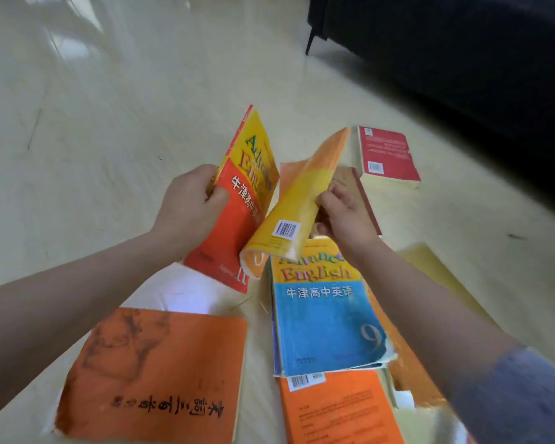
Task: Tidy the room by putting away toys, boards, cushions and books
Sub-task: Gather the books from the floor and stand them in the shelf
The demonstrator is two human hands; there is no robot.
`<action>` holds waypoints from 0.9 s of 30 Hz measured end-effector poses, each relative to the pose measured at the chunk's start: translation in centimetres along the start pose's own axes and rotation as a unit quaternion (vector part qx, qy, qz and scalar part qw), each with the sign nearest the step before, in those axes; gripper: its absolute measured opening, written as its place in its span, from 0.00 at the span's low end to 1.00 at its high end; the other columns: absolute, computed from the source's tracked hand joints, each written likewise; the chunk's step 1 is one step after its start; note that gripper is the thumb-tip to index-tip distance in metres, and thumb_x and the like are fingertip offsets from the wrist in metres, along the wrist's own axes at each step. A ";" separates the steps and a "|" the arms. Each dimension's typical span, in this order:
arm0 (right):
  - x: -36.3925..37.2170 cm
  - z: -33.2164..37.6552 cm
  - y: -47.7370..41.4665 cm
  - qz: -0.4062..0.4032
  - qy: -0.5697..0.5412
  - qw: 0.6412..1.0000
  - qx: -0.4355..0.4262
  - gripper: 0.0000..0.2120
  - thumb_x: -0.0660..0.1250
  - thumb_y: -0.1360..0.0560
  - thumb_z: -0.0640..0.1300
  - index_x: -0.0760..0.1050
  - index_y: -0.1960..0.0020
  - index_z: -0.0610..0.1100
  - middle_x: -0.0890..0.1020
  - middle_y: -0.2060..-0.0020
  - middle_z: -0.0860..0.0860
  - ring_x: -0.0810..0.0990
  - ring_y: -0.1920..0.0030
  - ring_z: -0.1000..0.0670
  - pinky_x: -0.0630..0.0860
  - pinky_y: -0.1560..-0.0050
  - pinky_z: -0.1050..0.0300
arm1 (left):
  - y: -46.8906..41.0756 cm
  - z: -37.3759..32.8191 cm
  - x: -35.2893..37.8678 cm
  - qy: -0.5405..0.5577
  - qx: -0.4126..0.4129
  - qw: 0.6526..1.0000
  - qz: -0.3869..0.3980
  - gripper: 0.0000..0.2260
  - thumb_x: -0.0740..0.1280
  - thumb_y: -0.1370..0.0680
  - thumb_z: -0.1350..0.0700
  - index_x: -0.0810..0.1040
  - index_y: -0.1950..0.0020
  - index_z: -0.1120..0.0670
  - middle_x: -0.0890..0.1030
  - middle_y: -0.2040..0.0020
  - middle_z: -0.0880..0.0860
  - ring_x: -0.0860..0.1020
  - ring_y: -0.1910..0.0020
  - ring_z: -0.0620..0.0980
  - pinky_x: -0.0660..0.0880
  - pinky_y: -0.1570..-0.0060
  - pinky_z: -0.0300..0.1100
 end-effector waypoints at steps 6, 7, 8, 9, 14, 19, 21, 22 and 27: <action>-10.0 4.6 5.5 -0.098 0.095 0.988 -0.067 0.06 0.58 0.23 0.37 0.69 0.60 0.42 0.74 0.77 0.54 0.73 0.76 0.53 0.71 0.73 0.59 | 0.8 -7.5 2.2 0.175 -0.074 0.982 0.001 0.17 0.57 0.33 0.53 0.81 0.54 0.59 0.76 0.68 0.52 0.71 0.68 0.47 0.68 0.63 0.46; -11.6 5.3 6.6 -0.114 0.110 0.984 -0.077 0.07 0.59 0.23 0.38 0.69 0.60 0.43 0.75 0.77 0.56 0.74 0.76 0.54 0.71 0.72 0.59 | 1.1 -9.0 3.1 0.197 -0.077 0.977 0.008 0.17 0.58 0.33 0.53 0.81 0.55 0.60 0.77 0.67 0.55 0.72 0.67 0.48 0.69 0.63 0.46; -12.8 5.6 7.4 -0.132 0.123 0.980 -0.086 0.07 0.59 0.24 0.39 0.69 0.60 0.45 0.75 0.77 0.57 0.74 0.75 0.55 0.71 0.71 0.60 | 1.4 -9.9 3.9 0.217 -0.084 0.972 0.017 0.16 0.58 0.33 0.54 0.81 0.55 0.61 0.78 0.65 0.59 0.72 0.66 0.49 0.69 0.63 0.47; -14.0 6.0 8.1 -0.153 0.140 0.974 -0.094 0.06 0.60 0.25 0.42 0.71 0.60 0.45 0.76 0.76 0.58 0.73 0.74 0.56 0.71 0.69 0.60 | 1.8 -11.0 4.8 0.238 -0.090 0.967 0.027 0.15 0.59 0.32 0.55 0.80 0.56 0.62 0.78 0.64 0.60 0.72 0.66 0.50 0.68 0.64 0.45; -19.6 6.9 11.3 -0.232 0.206 0.946 -0.090 0.09 0.62 0.27 0.47 0.76 0.54 0.42 0.79 0.66 0.43 0.74 0.65 0.47 0.75 0.62 0.51 | 3.6 -13.2 10.0 0.358 -0.169 0.917 0.057 0.10 0.61 0.29 0.56 0.80 0.58 0.61 0.77 0.62 0.57 0.73 0.64 0.50 0.68 0.62 0.44; -22.4 6.5 12.8 -0.246 0.284 0.924 -0.066 0.06 0.63 0.26 0.42 0.78 0.54 0.42 0.80 0.65 0.48 0.76 0.65 0.49 0.72 0.67 0.60 | 7.4 -9.3 15.3 0.321 -0.271 0.902 0.097 0.09 0.60 0.26 0.59 0.79 0.58 0.60 0.80 0.62 0.57 0.76 0.63 0.52 0.72 0.59 0.46; -23.0 5.6 13.0 -0.251 0.305 0.917 -0.049 0.06 0.63 0.26 0.42 0.78 0.56 0.42 0.79 0.67 0.49 0.74 0.67 0.52 0.69 0.71 0.64 | 9.3 -7.0 17.5 0.288 -0.307 0.897 0.134 0.07 0.61 0.27 0.58 0.79 0.61 0.57 0.81 0.59 0.59 0.79 0.60 0.55 0.75 0.56 0.49; -23.1 5.1 13.0 -0.251 0.315 0.914 -0.041 0.06 0.63 0.27 0.42 0.78 0.56 0.42 0.78 0.67 0.50 0.73 0.67 0.52 0.67 0.73 0.66 | 10.0 -5.9 18.2 0.261 -0.326 0.896 0.149 0.07 0.62 0.29 0.56 0.79 0.61 0.57 0.82 0.57 0.60 0.80 0.56 0.58 0.76 0.53 0.52; -22.0 3.0 12.5 -0.232 0.353 0.906 -0.019 0.05 0.64 0.27 0.41 0.78 0.56 0.41 0.78 0.67 0.50 0.72 0.69 0.53 0.68 0.72 0.64 | 11.8 -3.9 18.5 0.091 -0.316 0.917 0.226 0.05 0.65 0.27 0.62 0.80 0.59 0.61 0.82 0.55 0.61 0.79 0.55 0.60 0.75 0.55 0.45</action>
Point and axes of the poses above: each hand's wrist, its own y-axis away from the middle knuckle, its own x-axis out of the palm, z = x × y, the point moved 7 cm from there along -y, towards the middle knuckle
